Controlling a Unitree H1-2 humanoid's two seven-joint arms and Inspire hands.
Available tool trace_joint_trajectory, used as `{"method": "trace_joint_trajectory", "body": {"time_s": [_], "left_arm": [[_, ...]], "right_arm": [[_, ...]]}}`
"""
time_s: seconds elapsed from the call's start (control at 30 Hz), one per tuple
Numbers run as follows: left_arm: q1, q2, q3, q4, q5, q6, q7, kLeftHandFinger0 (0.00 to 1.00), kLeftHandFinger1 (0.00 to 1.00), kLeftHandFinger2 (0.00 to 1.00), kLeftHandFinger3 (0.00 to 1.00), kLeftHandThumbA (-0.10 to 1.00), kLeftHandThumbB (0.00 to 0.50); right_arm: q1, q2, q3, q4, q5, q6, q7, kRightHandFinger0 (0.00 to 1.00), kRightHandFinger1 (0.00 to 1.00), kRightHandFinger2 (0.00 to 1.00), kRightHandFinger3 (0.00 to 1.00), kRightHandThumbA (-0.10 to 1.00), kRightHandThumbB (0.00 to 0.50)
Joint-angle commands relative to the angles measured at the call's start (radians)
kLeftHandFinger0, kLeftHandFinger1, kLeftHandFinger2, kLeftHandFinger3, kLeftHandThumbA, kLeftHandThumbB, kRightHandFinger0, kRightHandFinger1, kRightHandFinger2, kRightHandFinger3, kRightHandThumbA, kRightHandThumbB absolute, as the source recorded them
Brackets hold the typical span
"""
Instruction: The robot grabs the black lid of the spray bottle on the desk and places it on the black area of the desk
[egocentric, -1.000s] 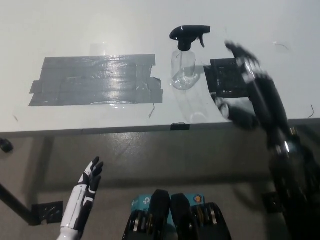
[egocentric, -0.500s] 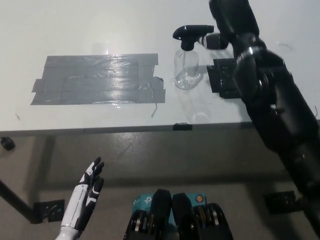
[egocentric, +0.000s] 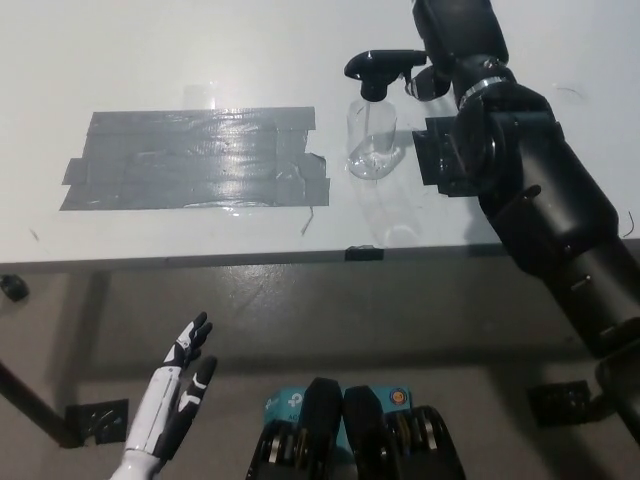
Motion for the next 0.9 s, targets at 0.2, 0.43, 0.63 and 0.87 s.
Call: {"method": "trace_joint_trajectory", "body": {"time_s": [0.2,0.43,0.63,0.87], "left_arm": [[-0.017,0.015,-0.010,-0.027,0.017,-0.017,0.001,1.00,1.00,1.00,1.00,1.00,0.050],[-0.023,0.018,-0.016,-0.024,0.014,-0.027,-0.001,1.00,1.00,1.00,1.00,1.00,0.034],[-0.019,0.025,-0.026,-0.029,0.029,-0.024,-0.002,1.00,1.00,1.00,1.00,1.00,0.035],[-0.024,0.039,-0.045,-0.038,0.036,-0.014,-0.014,1.00,1.00,1.00,1.00,1.00,0.037]], "right_arm": [[-0.089,0.002,0.009,0.024,0.016,0.031,0.036,1.00,1.00,1.00,1.00,1.00,0.500],[-0.107,0.024,0.017,0.072,0.015,0.036,0.014,1.00,1.00,1.00,1.00,1.00,0.500],[-0.122,0.043,0.020,0.164,0.023,0.027,-0.015,1.00,1.00,1.00,1.00,1.00,0.500],[-0.133,0.055,0.019,0.196,0.035,0.026,-0.018,1.00,1.00,1.00,1.00,1.00,0.500]]}}
